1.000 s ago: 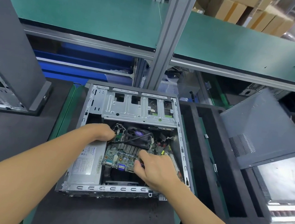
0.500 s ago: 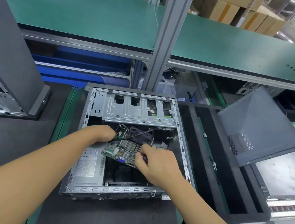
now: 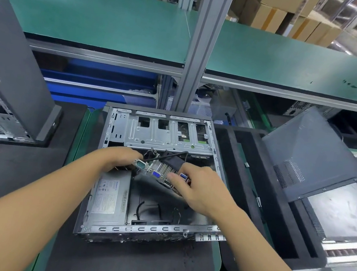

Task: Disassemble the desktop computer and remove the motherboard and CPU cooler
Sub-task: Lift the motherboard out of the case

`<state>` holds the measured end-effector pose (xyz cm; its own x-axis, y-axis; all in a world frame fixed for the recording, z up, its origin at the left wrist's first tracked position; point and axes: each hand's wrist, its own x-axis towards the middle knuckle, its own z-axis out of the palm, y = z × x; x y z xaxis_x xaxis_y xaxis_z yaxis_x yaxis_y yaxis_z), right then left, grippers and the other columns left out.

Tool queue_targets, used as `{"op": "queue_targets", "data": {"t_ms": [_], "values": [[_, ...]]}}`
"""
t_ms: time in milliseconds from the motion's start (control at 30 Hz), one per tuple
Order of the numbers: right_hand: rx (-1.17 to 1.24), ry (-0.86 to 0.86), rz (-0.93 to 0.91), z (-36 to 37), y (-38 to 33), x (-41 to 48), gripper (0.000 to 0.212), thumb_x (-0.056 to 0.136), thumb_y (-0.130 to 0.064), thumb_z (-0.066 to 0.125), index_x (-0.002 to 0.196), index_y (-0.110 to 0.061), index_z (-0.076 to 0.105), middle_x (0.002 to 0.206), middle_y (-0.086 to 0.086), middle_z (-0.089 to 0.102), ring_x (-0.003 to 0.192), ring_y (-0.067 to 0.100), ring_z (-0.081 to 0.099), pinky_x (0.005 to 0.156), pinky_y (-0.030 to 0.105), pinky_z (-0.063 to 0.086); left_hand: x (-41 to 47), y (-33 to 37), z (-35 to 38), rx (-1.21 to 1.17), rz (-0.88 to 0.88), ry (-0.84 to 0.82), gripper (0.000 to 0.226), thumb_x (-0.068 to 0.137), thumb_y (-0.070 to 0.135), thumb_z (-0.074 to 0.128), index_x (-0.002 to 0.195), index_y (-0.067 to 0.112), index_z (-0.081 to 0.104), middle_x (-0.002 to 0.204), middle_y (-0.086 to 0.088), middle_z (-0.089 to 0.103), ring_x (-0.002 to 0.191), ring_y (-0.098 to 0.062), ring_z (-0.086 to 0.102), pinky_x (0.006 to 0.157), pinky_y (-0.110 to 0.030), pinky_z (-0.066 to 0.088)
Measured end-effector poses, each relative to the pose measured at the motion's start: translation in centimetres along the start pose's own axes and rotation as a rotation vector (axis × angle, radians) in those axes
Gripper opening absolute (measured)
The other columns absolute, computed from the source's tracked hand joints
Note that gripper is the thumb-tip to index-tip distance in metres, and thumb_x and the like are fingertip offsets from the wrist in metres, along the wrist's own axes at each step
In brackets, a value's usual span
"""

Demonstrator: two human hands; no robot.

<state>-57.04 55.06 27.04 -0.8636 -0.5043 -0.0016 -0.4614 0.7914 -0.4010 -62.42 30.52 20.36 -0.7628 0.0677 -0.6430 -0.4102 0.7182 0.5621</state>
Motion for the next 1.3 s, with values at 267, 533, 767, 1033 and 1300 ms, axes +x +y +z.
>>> {"op": "queue_targets", "data": {"t_ms": [267, 533, 767, 1033, 1300], "values": [[0.035, 0.050, -0.001, -3.1, -0.5, 0.4, 0.071, 0.076, -0.084, 0.030, 0.079, -0.018, 0.056, 0.060, -0.004, 0.052, 0.056, 0.007, 0.047, 0.051, 0.027, 0.033, -1.6, 0.1, -2.7, -0.383, -0.087, -0.001, 0.031, 0.091, 0.028, 0.048, 0.078, 0.009, 0.068, 0.077, -0.009, 0.074, 0.067, -0.023, 0.066, 0.066, -0.028, 0.045], [0.120, 0.033, 0.062, -4.7, -2.5, -0.1, 0.056, 0.090, -0.072, 0.038, 0.064, -0.022, 0.043, 0.057, -0.006, 0.044, 0.052, 0.010, 0.041, 0.051, 0.030, 0.031, -3.3, 0.2, -3.0, -0.474, -0.170, -0.119, 0.024, 0.090, 0.023, 0.050, 0.069, 0.015, 0.059, 0.067, -0.001, 0.062, 0.055, -0.014, 0.057, 0.053, -0.024, 0.041], [0.168, 0.095, 0.064, -5.3, -4.9, -1.7, 0.058, 0.084, -0.078, 0.036, 0.058, -0.025, 0.037, 0.048, -0.010, 0.036, 0.046, 0.007, 0.034, 0.051, 0.030, 0.029, -5.6, -0.1, -3.0, -0.598, -0.153, -0.175, 0.015, 0.072, 0.024, 0.062, 0.063, 0.014, 0.057, 0.064, -0.002, 0.061, 0.052, -0.015, 0.056, 0.049, -0.023, 0.048], [0.168, 0.250, -0.016, -8.7, -7.4, -2.7, 0.069, 0.085, -0.075, 0.039, 0.065, -0.010, 0.046, 0.056, -0.006, 0.034, 0.051, 0.010, 0.033, 0.055, 0.031, 0.029, -7.8, 1.3, -5.3, -0.888, 0.029, -0.179, 0.049, 0.087, 0.054, 0.052, 0.057, 0.016, 0.064, 0.075, -0.002, 0.067, 0.072, -0.020, 0.063, 0.069, -0.033, 0.050], [0.123, 0.265, 0.056, -10.8, -8.9, -5.1, 0.068, 0.080, -0.077, 0.042, 0.066, -0.011, 0.052, 0.049, -0.010, 0.033, 0.047, 0.007, 0.031, 0.054, 0.031, 0.030, -9.6, 3.1, -4.7, -0.909, 0.143, -0.214, 0.045, 0.087, 0.052, 0.063, 0.055, 0.022, 0.055, 0.061, 0.005, 0.057, 0.054, -0.012, 0.058, 0.050, -0.023, 0.050]]}}
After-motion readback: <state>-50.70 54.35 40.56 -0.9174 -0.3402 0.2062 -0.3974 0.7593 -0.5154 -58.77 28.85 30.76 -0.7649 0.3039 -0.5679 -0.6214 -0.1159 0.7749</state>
